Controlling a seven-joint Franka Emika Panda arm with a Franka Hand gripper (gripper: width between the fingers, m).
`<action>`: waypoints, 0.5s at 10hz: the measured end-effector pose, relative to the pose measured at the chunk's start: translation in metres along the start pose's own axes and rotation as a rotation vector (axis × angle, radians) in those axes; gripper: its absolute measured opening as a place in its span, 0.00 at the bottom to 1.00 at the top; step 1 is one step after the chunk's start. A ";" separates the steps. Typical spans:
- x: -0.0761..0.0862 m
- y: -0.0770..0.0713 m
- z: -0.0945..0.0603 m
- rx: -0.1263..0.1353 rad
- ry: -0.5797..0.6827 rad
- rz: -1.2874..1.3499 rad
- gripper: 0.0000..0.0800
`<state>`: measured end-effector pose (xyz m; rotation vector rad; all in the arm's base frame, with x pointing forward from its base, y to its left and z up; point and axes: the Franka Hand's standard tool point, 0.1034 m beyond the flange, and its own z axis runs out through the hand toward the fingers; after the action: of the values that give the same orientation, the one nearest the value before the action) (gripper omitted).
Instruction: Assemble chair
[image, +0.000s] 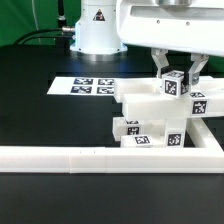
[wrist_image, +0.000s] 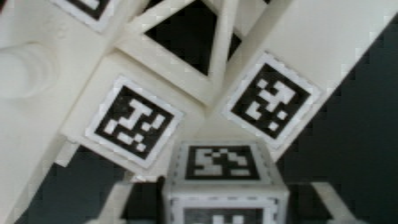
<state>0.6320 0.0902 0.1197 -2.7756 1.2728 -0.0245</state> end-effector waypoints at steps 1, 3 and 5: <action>-0.002 -0.001 0.000 0.006 -0.008 0.085 0.36; -0.003 -0.002 0.000 0.009 -0.013 0.144 0.36; -0.004 -0.002 0.000 0.007 -0.014 0.095 0.36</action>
Offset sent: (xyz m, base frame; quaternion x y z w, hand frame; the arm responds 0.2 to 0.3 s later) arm 0.0000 0.0000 0.0000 0.0000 0.0000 0.0000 1.0000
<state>0.6313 0.0943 0.1198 -2.7004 1.3968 -0.0031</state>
